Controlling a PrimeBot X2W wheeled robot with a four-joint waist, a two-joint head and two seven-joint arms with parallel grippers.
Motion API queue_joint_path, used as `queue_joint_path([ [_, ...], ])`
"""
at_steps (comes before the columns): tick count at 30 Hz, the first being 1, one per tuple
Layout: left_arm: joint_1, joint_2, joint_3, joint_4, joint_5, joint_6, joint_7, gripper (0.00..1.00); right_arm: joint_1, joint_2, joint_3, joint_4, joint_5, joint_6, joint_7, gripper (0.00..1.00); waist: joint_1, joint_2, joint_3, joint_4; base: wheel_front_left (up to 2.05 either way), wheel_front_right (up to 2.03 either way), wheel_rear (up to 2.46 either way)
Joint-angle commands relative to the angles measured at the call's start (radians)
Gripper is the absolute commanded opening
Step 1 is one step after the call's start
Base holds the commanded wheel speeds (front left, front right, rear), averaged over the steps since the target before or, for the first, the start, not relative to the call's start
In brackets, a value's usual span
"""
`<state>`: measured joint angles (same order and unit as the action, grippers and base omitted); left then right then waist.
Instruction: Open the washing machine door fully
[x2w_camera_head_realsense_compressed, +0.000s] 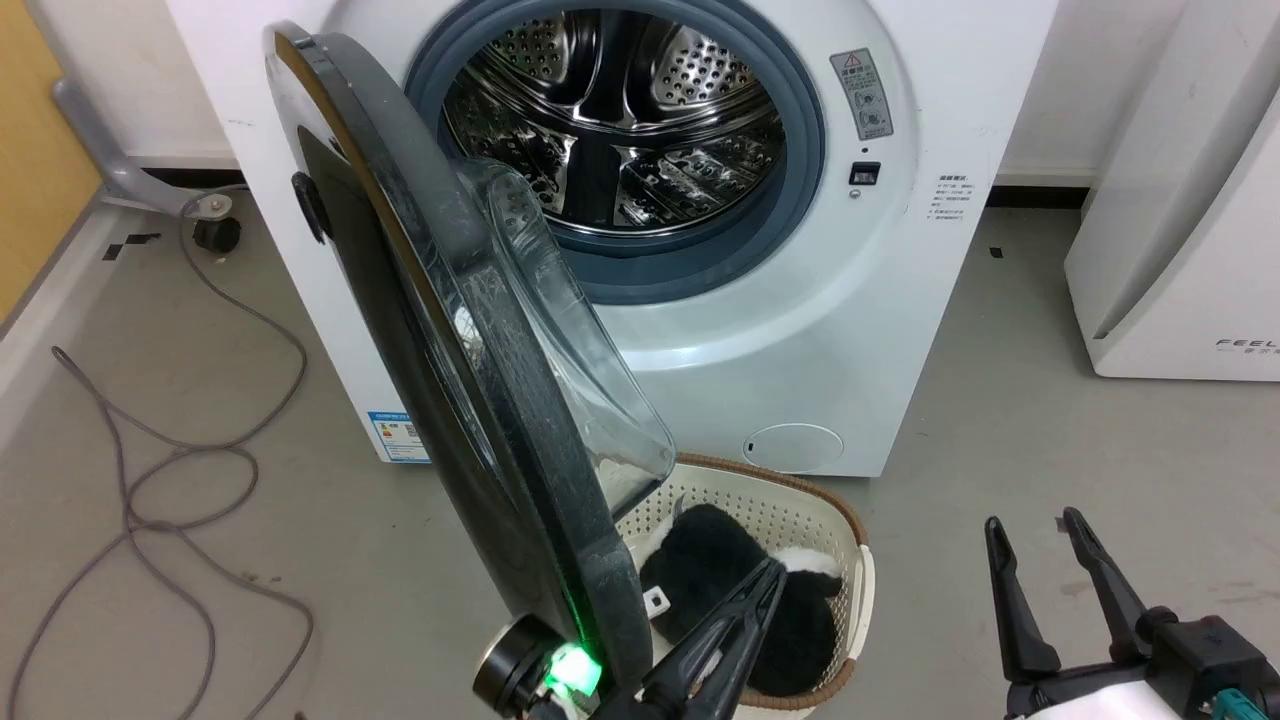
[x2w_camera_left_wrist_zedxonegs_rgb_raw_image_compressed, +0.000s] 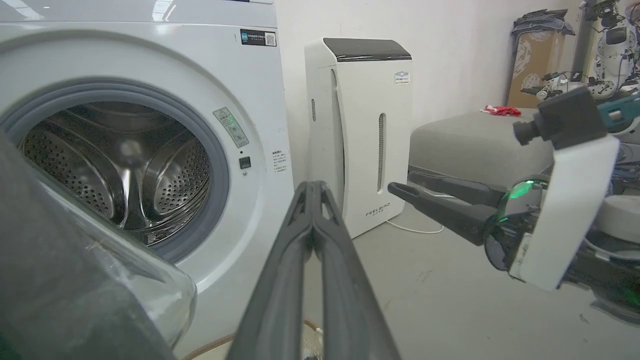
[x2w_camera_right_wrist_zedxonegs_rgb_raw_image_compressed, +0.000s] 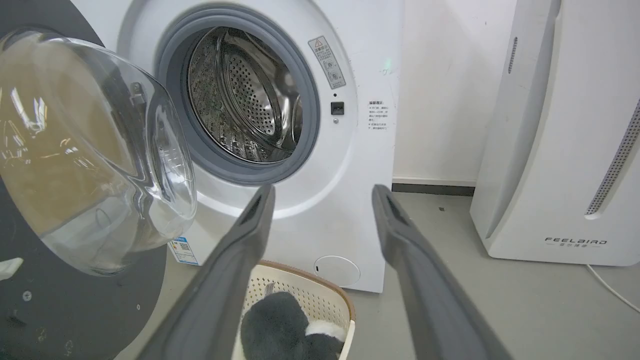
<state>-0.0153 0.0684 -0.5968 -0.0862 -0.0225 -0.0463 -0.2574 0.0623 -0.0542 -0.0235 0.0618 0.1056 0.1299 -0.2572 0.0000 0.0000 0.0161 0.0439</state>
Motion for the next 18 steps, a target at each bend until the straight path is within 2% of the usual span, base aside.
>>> queue_joint_path([
  [1, 0.022, -0.002, 0.008, 0.010, -0.006, 0.012, -0.004, 0.00, 0.004, 0.004, -0.003, 0.006, 0.008, 0.001, -0.005, 1.00, 0.0000, 0.0000, 0.000, 0.006, 0.00, 0.00, 0.00],
  [18, 0.043, 0.020, 0.073, 0.090, -0.029, 0.043, -0.004, 0.00, 0.004, 0.004, 0.013, 0.030, 0.020, 0.001, -0.005, 1.00, 0.0000, 0.0000, -0.004, 0.086, 0.00, 0.00, 0.00],
])
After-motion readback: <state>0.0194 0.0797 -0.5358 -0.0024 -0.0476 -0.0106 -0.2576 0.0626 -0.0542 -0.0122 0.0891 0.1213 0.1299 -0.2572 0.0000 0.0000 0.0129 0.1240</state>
